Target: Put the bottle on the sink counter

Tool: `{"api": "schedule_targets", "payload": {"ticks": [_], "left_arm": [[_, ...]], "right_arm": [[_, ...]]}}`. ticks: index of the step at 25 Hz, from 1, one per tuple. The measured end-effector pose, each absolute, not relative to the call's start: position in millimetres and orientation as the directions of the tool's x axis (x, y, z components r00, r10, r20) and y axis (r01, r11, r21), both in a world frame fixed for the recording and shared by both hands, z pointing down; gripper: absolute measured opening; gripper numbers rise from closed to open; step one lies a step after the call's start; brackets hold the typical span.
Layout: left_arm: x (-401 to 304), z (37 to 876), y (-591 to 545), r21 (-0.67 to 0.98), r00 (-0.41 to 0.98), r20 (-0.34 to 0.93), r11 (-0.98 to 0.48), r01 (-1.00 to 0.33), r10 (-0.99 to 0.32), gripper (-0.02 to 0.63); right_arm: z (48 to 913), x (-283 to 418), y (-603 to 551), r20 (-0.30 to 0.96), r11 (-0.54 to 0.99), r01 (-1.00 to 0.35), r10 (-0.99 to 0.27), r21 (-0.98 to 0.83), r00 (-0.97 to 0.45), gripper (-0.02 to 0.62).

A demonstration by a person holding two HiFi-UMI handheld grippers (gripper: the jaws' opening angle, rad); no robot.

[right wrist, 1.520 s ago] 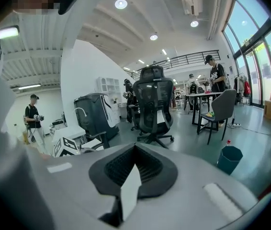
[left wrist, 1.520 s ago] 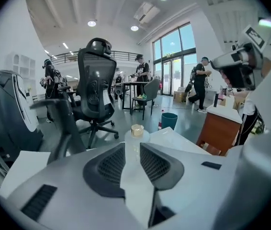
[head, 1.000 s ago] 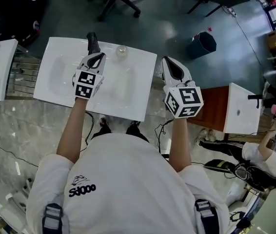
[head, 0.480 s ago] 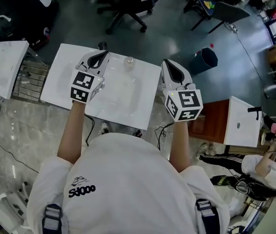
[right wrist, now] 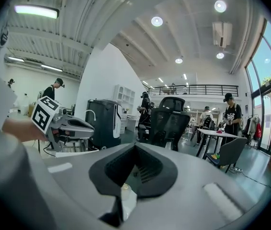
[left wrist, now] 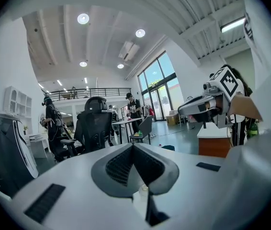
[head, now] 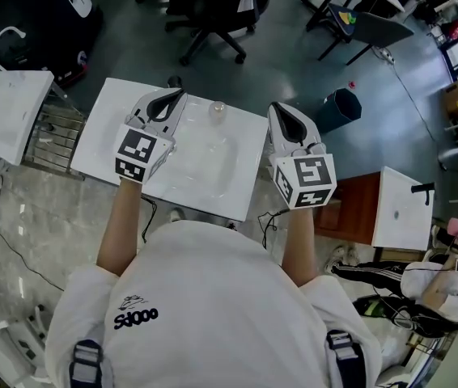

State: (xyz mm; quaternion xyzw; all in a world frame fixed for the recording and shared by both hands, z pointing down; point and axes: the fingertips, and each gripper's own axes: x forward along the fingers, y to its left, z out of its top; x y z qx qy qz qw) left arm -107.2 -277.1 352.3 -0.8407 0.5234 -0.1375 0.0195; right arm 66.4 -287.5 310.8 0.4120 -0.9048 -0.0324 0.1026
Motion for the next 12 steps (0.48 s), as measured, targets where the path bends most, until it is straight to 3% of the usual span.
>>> {"api": "schedule_targets", "payload": {"ticks": [12], "left_arm": [[-93.0,342.9,-272.7,-0.232,0.434,0.195,-0.471,-0.851,-0.879,0.006]], "right_arm": [[307.3,64.8,-280.5,0.156,0.664,-0.729,-0.747,0.162,-0.646,0.008]]}}
